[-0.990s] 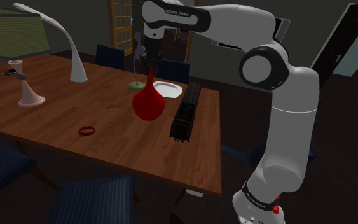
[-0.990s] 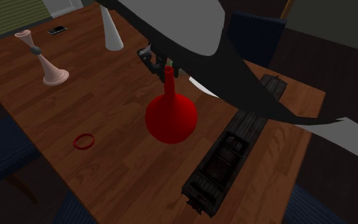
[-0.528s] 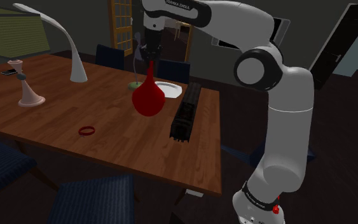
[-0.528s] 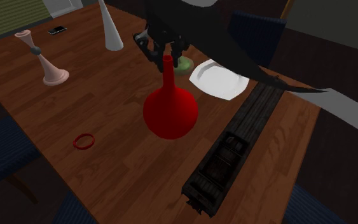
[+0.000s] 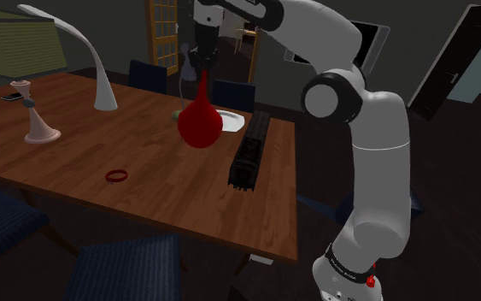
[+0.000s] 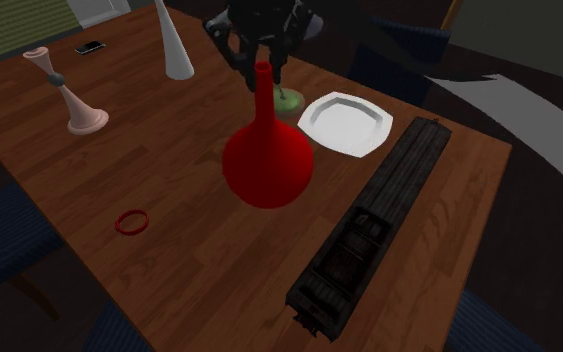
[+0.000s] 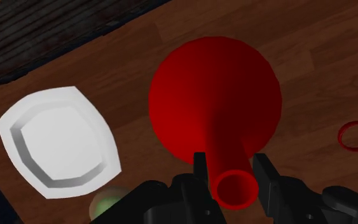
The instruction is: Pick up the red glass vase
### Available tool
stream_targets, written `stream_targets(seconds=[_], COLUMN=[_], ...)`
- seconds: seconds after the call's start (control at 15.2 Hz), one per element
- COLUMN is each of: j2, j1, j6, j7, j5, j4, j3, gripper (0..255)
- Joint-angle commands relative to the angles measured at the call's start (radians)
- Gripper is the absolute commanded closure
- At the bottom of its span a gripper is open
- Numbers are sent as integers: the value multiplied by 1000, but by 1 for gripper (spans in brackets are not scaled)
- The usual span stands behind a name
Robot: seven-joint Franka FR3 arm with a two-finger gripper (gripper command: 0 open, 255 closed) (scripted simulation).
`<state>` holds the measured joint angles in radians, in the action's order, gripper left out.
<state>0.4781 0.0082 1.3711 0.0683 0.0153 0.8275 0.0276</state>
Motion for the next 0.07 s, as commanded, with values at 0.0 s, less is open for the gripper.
stream_targets(seconds=[0.0], j2=[15], j1=[0], j6=[-20], j7=[-1], j5=[0], j4=[-36], j3=[0], gripper=[255])
